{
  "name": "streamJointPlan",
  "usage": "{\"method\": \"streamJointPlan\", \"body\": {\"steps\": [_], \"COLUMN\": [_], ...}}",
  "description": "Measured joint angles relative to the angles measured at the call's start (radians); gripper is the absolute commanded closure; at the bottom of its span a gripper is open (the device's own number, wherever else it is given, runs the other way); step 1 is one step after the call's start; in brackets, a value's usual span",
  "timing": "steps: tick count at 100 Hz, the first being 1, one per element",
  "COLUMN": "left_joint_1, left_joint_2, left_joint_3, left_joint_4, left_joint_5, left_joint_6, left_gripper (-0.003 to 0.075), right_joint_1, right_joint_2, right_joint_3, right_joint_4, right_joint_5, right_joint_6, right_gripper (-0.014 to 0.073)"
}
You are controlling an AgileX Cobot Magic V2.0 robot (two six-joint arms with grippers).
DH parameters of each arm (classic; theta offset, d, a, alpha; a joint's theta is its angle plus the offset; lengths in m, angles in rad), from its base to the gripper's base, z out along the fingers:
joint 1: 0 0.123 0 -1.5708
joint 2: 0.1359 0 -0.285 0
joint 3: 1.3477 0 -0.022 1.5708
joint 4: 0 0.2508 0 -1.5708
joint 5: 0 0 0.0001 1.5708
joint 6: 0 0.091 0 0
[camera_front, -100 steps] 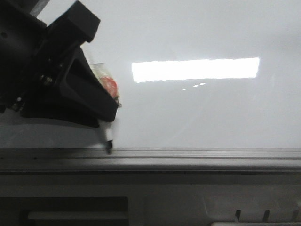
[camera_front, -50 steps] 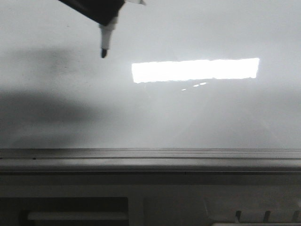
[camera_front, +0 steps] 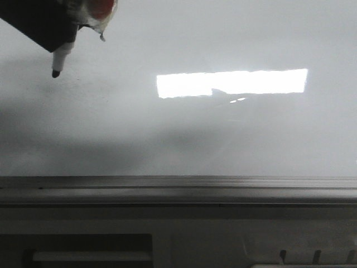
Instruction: Write number 3 on whiteboard
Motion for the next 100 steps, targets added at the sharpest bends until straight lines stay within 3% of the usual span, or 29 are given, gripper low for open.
{"method": "streamJointPlan", "body": {"steps": [28,60,70,86,92,100], "left_joint_1": [-0.082,-0.086,-0.086,-0.086,-0.086,-0.086], "left_joint_2": [0.000,0.000,0.000,0.000,0.000,0.000], "left_joint_3": [-0.001,-0.001,-0.001,-0.001,-0.001,-0.001], "left_joint_4": [0.000,0.000,0.000,0.000,0.002,0.006], "left_joint_5": [0.017,0.021,0.023,0.019,0.020,0.013], "left_joint_6": [0.002,0.002,0.002,-0.012,-0.030,-0.062], "left_gripper": [0.0741,0.0741,0.0741,0.0736,0.0695,0.0559], "right_joint_1": [0.000,0.000,0.000,0.000,0.000,0.000], "right_joint_2": [0.038,0.082,0.094,0.095,0.095,0.095], "right_joint_3": [-0.018,-0.021,-0.021,-0.021,-0.021,-0.021], "right_joint_4": [0.006,0.043,0.045,0.046,0.042,0.042], "right_joint_5": [-0.055,-0.006,0.000,0.006,0.010,0.010], "right_joint_6": [-0.002,-0.002,-0.002,-0.002,-0.008,-0.009], "right_gripper": [0.0193,0.0208,0.0323,0.0666,0.0656,0.0656]}}
